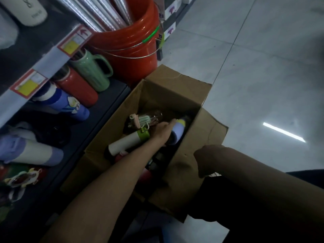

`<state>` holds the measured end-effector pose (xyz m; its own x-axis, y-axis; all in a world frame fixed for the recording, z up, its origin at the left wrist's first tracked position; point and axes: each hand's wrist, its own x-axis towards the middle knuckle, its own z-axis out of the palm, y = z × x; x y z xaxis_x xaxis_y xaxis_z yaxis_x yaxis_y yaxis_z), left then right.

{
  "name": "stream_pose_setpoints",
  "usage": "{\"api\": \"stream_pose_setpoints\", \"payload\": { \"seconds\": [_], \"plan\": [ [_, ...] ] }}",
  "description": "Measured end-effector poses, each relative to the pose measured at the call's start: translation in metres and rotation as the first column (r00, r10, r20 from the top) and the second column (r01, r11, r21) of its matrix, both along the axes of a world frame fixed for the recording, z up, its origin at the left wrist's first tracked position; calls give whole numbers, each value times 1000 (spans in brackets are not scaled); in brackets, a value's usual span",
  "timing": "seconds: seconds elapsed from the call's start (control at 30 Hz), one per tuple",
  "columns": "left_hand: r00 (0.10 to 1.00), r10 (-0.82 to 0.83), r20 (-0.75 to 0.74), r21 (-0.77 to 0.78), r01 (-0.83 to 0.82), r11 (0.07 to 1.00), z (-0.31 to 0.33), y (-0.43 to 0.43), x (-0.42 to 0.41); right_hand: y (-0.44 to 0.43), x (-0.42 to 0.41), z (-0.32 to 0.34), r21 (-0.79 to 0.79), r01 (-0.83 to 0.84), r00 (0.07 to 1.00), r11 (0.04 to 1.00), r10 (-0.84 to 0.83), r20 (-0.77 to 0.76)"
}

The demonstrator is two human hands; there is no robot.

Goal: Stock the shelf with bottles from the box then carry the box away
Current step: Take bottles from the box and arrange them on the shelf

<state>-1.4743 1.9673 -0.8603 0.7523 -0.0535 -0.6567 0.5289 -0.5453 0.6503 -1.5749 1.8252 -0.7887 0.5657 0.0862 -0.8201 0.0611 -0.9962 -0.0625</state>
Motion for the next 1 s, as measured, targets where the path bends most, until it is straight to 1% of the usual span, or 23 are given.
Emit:
{"api": "stream_pose_setpoints", "payload": {
  "seconds": [0.03, 0.1, 0.17, 0.23, 0.27, 0.37, 0.5, 0.6, 0.67, 0.73, 0.8, 0.87, 0.93, 1.0],
  "plan": [
    [999, 4, -54, -11, -5, 1000, 3, -5, -1, 2, 3, 1, 26, 8, 1000, 1000, -8, -16],
    [992, -7, -126, 10, 9, 1000, 7, -12, -4, 6, 10, 4, 28, -41, 996, 999, 43, -73],
    [993, -5, -122, 65, 13, 998, 8, -16, -6, 10, 17, 14, 11, -88, 987, 996, 88, -131],
    [995, 28, -91, 100, -19, 995, 9, -18, -8, 13, 20, 19, -2, -94, 989, 996, 93, -117],
    [994, 62, -87, 88, -54, 995, 11, -18, -9, 16, 21, 20, -5, -103, 989, 995, 102, -105],
    [971, 195, -138, -14, -199, 980, 21, -13, -10, 26, 24, 25, -29, -145, 983, 989, 140, -117],
    [951, 282, -124, -109, -295, 949, 48, 10, -20, 44, 33, 35, -12, -193, 978, 981, 192, -80],
    [916, 382, -118, -173, -398, 901, 72, 39, -31, 60, 40, 36, 9, -257, 965, 966, 257, -58],
    [885, 437, -163, -212, -464, 860, 87, 63, -43, 70, 43, 38, 6, -287, 956, 958, 287, -55],
    [870, 455, -187, -249, -490, 835, 97, 89, -54, 80, 44, 42, -14, -330, 942, 944, 328, -64],
    [856, 473, -209, -284, -516, 808, 108, 113, -62, 89, 41, 51, -6, -333, 942, 943, 332, -53],
    [828, 520, -211, -297, -561, 773, 122, 137, -70, 93, 39, 52, 15, -306, 951, 952, 306, 38],
    [805, 549, -224, -340, -592, 731, 134, 163, -76, 100, 38, 49, 53, -240, 962, 969, 231, 143],
    [780, 582, -232, -387, -622, 680, 143, 188, -83, 107, 42, 53, 123, -176, 974, 977, 155, 163]
  ]
}}
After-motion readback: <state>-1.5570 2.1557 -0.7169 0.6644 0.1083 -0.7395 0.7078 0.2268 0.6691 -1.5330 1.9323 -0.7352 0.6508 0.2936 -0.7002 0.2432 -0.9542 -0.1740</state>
